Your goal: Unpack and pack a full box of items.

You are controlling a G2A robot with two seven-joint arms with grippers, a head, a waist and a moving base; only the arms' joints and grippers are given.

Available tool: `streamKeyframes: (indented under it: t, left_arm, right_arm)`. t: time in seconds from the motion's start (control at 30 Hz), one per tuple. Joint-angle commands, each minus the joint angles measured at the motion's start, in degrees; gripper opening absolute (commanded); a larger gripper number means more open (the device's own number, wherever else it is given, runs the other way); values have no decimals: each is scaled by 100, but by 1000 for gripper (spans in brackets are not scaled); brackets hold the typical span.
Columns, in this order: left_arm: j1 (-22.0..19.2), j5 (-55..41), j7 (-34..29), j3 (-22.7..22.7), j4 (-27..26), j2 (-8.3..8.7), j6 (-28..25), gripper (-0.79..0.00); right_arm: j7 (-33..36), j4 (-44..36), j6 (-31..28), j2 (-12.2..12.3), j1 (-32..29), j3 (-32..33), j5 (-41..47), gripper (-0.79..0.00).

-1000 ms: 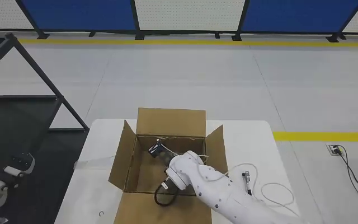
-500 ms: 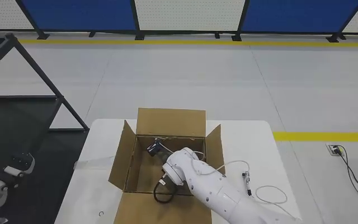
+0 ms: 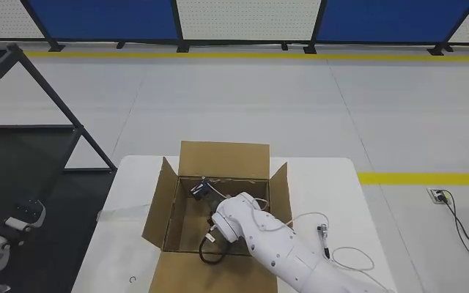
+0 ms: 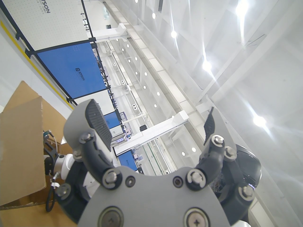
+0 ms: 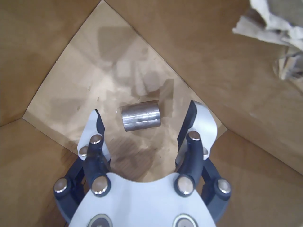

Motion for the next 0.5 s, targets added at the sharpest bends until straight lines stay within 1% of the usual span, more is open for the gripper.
streamKeyframes:
  t: [0.0,0.13,0.17,0.23,0.33,0.47]
  left_arm:
    - [0,0,0,0,0,0,0,0]
    - [0,0,0,0,0,0,0,0]
    - [0,0,0,0,0,0,0,0]
    - [0,0,0,0,0,0,0,0]
    - [0,0,0,0,0,0,0,0]
    - [0,0,0,0,0,0,0,0]
  right_arm:
    - [96,-406,126,100,-137,132,-201,-92]
    - [406,-1643,379,401,-586,543,-829,-37]
    - [524,-2028,409,493,-750,675,-1031,-37]
    - [787,-2897,385,681,-1129,987,-1421,-12]
    - [1083,-4312,104,939,-1811,1532,-1848,0]
    - [1097,-5976,-551,1168,-2639,2181,-2004,0]
